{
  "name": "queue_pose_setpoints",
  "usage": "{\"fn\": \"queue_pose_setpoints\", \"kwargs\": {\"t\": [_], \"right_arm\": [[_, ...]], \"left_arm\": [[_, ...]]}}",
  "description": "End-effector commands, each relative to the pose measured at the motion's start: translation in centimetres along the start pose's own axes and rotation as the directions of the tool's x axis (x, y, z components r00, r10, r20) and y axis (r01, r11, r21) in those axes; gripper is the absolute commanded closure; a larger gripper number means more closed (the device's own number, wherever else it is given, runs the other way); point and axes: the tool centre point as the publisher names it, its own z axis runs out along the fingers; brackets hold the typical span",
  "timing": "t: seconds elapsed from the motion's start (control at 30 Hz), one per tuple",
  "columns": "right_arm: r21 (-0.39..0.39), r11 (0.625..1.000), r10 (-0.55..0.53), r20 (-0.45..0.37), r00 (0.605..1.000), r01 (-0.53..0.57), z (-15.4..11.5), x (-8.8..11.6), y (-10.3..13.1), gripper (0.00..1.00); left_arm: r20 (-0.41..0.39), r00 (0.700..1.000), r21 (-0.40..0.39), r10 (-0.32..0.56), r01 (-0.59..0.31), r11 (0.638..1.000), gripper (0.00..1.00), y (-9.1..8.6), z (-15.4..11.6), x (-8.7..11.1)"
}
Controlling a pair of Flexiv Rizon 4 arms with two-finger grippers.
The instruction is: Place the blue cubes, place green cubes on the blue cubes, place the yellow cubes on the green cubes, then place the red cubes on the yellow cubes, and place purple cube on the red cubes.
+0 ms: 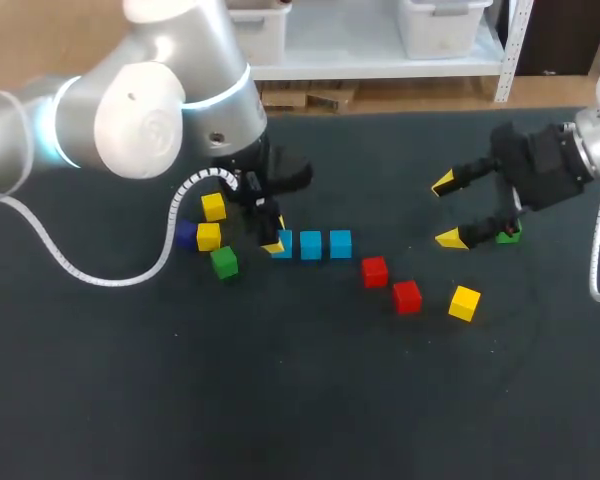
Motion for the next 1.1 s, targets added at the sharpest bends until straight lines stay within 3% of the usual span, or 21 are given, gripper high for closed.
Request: {"fn": "queue_pose_setpoints", "kwargs": {"t": [0.03, 1.1], "right_arm": [[0.000, 1.000, -0.001, 0.003, 1.000, 0.001, 0.08, 0.05, -0.06, 0.00], [0.000, 1.000, -0.001, 0.003, 1.000, 0.001, 0.08, 0.05, -0.06, 0.00]], "left_arm": [[0.000, 1.000, 0.008, 0.002, -0.002, 1.000, 1.00, 0.47, 0.09, 0.00], [0.002, 1.000, 0.024, -0.010, 0.010, 1.000, 1.00, 0.74, 0.42, 0.53]]}}
